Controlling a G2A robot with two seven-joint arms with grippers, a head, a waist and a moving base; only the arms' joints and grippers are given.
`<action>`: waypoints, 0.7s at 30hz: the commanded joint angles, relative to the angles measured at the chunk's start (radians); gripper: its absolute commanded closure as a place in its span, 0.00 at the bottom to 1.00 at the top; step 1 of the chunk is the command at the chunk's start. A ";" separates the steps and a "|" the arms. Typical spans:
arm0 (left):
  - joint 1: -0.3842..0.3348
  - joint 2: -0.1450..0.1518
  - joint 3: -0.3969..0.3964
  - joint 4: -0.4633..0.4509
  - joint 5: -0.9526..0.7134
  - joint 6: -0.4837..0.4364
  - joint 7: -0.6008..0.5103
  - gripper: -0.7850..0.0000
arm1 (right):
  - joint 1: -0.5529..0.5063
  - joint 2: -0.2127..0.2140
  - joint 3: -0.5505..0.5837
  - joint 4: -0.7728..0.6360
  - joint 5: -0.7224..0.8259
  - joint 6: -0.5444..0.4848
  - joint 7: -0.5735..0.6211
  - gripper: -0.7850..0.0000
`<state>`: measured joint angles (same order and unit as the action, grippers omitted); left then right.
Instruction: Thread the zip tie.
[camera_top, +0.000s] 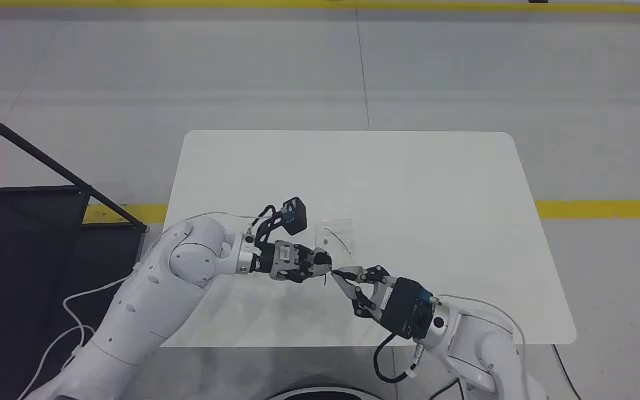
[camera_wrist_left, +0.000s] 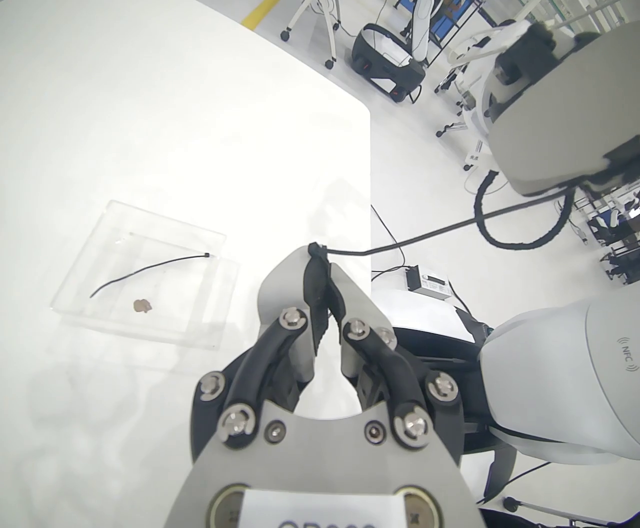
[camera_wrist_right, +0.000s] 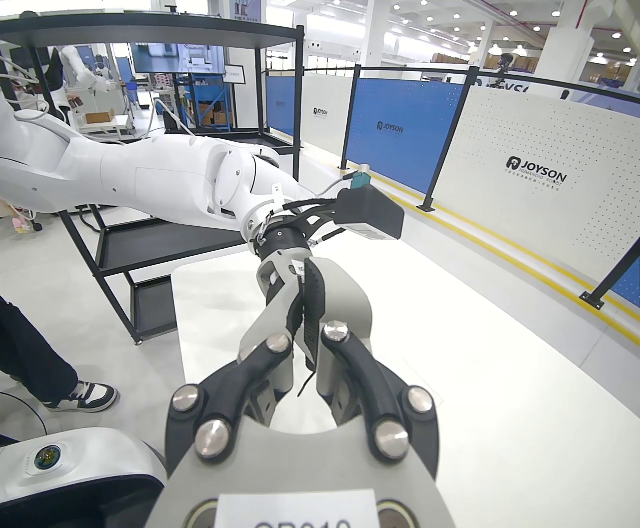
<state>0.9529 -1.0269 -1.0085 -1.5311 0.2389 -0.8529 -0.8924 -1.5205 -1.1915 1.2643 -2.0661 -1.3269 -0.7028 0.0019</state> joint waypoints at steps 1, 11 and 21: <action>-0.001 0.001 0.002 -0.001 0.001 -0.002 0.000 1.00 | 0.000 0.001 0.000 0.000 0.000 0.009 0.002 1.00; -0.006 0.008 0.014 -0.003 0.003 -0.008 -0.002 1.00 | -0.009 0.003 -0.005 -0.009 -0.026 0.078 -0.025 1.00; -0.012 0.015 0.026 -0.008 0.005 -0.006 -0.004 1.00 | -0.028 0.005 -0.013 -0.021 -0.062 0.139 -0.055 1.00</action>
<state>0.9418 -1.0130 -0.9842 -1.5378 0.2437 -0.8606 -0.8960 -1.5462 -1.1866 1.2519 -2.0862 -1.3856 -0.5660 -0.0506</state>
